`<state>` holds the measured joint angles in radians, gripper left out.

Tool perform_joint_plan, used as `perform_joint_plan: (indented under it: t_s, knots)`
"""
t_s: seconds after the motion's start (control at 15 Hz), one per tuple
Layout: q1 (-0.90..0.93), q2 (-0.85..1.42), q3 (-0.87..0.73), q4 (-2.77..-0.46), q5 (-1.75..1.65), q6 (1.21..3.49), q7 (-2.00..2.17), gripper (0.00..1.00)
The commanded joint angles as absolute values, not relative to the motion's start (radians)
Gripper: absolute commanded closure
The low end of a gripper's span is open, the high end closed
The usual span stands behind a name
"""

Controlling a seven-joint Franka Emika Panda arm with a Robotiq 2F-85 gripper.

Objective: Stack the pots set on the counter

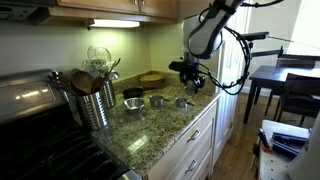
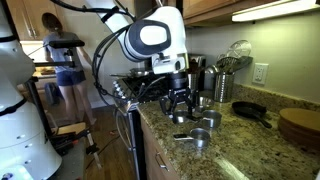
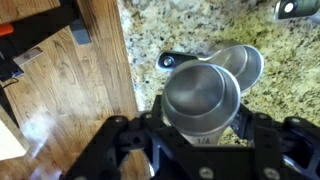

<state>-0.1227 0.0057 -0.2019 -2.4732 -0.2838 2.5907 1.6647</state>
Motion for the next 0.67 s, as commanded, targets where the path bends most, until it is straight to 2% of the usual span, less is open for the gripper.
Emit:
perform_joint_plan:
  t_s: [0.0, 0.6]
  knots:
    - [-0.139, 0.061, -0.192, -2.456, -0.184, 2.659, 1.627, 0.64]
    - [-0.131, 0.197, -0.208, -2.367, -0.010, 2.729, 1.532, 0.64]
